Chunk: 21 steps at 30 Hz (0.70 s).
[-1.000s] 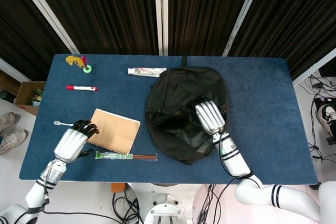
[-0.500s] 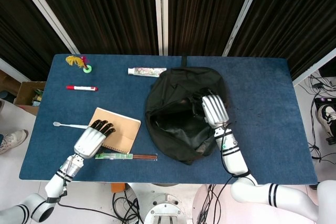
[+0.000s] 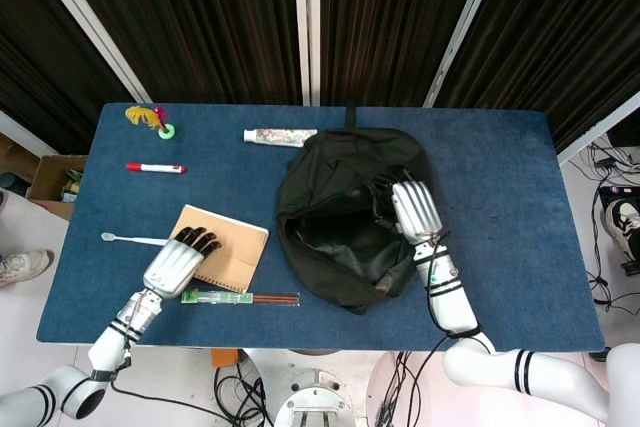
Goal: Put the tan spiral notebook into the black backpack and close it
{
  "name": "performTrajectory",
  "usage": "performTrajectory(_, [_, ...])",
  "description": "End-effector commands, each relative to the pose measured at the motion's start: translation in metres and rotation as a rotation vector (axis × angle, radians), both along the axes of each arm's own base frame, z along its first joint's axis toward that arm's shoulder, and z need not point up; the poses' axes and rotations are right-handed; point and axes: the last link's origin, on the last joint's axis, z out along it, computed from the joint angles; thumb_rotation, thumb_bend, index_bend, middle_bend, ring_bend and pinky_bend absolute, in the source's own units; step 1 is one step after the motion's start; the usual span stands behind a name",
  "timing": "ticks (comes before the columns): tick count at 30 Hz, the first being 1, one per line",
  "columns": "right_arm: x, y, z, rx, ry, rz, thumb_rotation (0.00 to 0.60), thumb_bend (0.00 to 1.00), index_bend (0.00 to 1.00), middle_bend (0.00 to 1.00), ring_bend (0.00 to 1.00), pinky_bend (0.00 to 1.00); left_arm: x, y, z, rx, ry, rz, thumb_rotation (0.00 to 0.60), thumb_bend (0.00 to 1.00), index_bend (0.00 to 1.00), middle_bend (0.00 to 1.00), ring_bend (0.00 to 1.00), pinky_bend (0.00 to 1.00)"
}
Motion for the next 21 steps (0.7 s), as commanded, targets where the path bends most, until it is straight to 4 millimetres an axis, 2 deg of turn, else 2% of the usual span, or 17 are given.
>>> performTrajectory(1, [-0.001,0.000,0.001,-0.003,-0.002,-0.004,0.600,0.63,0.66,0.53,0.43,0.24,0.006,0.011,-0.008,0.010,-0.045,-0.024,0.600,0.11,0.30,0.25,0.18,0.25])
performTrajectory(5, [-0.004,-0.002,0.005,-0.019,-0.016,-0.018,0.600,0.63,0.66,0.53,0.43,0.22,0.013,0.020,-0.015,0.056,-0.107,-0.096,0.600,0.22,0.41,0.36,0.26,0.28])
performTrajectory(8, [-0.004,-0.003,0.005,-0.020,-0.026,-0.024,0.600,0.63,0.66,0.53,0.43,0.21,0.018,0.026,-0.016,0.102,-0.137,-0.208,0.600,0.33,0.56,0.53,0.44,0.39])
performTrajectory(10, [-0.003,-0.003,0.006,-0.022,-0.031,-0.025,0.600,0.63,0.66,0.53,0.43,0.20,0.019,0.028,-0.016,0.139,-0.146,-0.273,0.600,0.37,0.63,0.61,0.53,0.47])
performTrajectory(12, [-0.003,-0.004,0.006,-0.023,-0.036,-0.027,0.600,0.63,0.66,0.53,0.43,0.19,0.018,0.029,-0.016,0.163,-0.152,-0.301,0.600,0.38,0.68,0.66,0.57,0.52])
performTrajectory(17, [-0.001,-0.007,0.010,-0.030,-0.057,-0.038,0.600,0.63,0.66,0.53,0.43,0.18,0.017,0.028,-0.013,0.198,-0.211,-0.336,0.600,0.39,0.73,0.70,0.62,0.60])
performTrajectory(21, [0.002,-0.009,0.012,-0.043,-0.060,-0.038,0.600,0.63,0.65,0.53,0.43,0.16,0.019,0.025,-0.006,0.233,-0.259,-0.385,0.600,0.39,0.75,0.70,0.63,0.60])
